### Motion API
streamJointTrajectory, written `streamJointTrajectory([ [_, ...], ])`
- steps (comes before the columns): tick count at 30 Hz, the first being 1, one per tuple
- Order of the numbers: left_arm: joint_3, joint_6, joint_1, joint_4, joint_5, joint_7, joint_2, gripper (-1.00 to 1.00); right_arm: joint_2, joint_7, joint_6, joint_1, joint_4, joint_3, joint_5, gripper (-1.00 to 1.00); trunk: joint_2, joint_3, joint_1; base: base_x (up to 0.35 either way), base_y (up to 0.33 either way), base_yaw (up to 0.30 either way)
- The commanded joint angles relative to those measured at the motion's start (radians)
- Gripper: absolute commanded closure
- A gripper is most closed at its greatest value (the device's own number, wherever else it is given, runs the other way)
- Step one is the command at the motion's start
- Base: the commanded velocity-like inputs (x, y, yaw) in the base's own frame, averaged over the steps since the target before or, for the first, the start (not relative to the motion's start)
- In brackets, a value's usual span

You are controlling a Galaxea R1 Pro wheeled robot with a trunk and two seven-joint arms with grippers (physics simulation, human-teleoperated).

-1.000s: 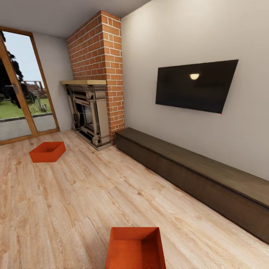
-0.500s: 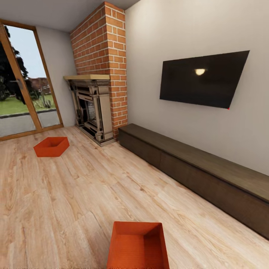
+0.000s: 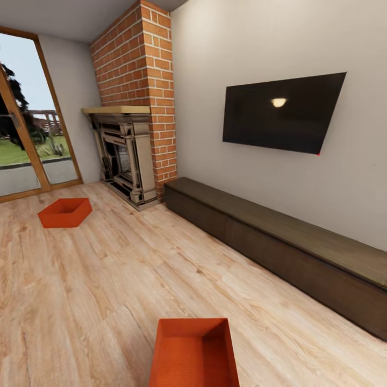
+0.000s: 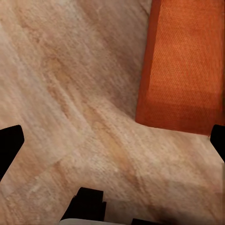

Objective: Move the two storage containers from the living room to the garage. In the garage, place one container on the floor and stack the other container on top of it (either order is fine).

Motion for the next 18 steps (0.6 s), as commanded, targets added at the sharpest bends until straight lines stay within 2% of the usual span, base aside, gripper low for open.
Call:
streamJointTrajectory([
  [1,0.002,0.005,0.0,-0.002,0.005,0.002,-0.001,-1.0,-0.001,-0.007,-0.002,-0.001,0.0,0.008,-0.01,-1.0,0.0,-0.001,0.0,0.0,0.0,-0.209],
  [6,0.002,0.005,0.0,-0.002,0.005,0.002,-0.001,-1.0,-0.002,-0.008,-0.003,-0.001,0.0,0.008,-0.01,-1.0,0.0,-0.001,0.0,0.0,0.0,-0.121],
  [18,0.002,0.005,0.0,-0.002,0.005,0.002,0.0,-1.0,-0.001,-0.009,-0.005,-0.001,0.0,0.009,-0.008,-1.0,0.0,-0.002,0.0,0.0,0.0,-0.007],
])
